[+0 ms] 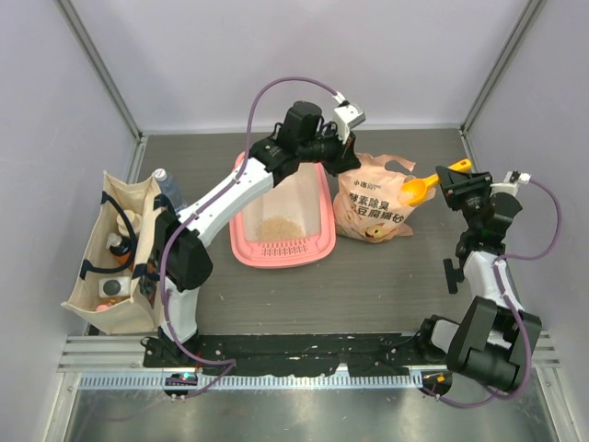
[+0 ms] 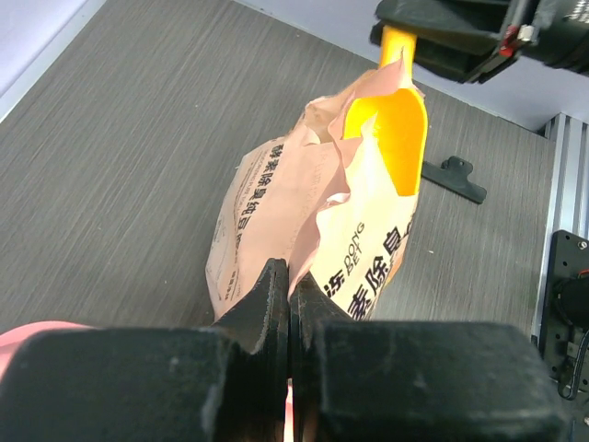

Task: Fill the litter box with clean litter
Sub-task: 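Scoop the cat litter from the cat litter bag.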

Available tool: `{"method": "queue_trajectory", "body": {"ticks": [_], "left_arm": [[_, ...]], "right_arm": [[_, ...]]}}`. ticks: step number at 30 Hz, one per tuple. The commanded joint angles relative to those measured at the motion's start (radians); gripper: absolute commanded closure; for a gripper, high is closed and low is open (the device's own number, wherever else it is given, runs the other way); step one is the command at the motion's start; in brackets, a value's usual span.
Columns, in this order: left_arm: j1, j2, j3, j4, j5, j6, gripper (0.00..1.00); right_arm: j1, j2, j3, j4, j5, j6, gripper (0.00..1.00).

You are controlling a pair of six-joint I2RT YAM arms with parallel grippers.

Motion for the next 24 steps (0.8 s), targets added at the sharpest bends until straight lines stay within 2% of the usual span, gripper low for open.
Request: {"method": "queue_trajectory", "body": {"ticks": [1,4,9,11,12,17,20,24], "left_arm": [[0.014,-0.03,0.063,0.059,0.015,0.011,1.0],[0.014,-0.046,0.039,0.086,0.021,0.006,1.0],[0.017,-0.073,-0.012,0.132,0.029,-0.003,1.0],[0.019,-0.083,-0.024,0.137,0.029,-0.001,1.0],[0.02,-0.086,-0.027,0.14,0.03,-0.001,1.0],[0.023,-0.089,-0.032,0.125,0.032,-0.001,1.0],[0.023,-0.084,-0.012,0.076,0.027,0.012,1.0],[0.022,-0.063,0.046,-0.018,0.011,0.083,1.0]], "right_arm": [[0.007,-0.079,0.014,-0.041,0.065,-0.156,0.98],[0.008,-0.093,-0.009,-0.086,0.053,-0.226,0.92],[0.028,-0.154,-0.036,-0.17,0.111,-0.331,0.92],[0.028,-0.167,-0.033,-0.209,0.119,-0.334,0.96],[0.027,-0.164,-0.032,-0.241,0.121,-0.317,0.98],[-0.01,-0.099,-0.061,-0.221,0.087,-0.15,0.99],[-0.067,-0.024,-0.067,-0.134,0.041,-0.029,0.99],[-0.097,0.065,-0.058,0.076,-0.002,0.144,0.99]]}}
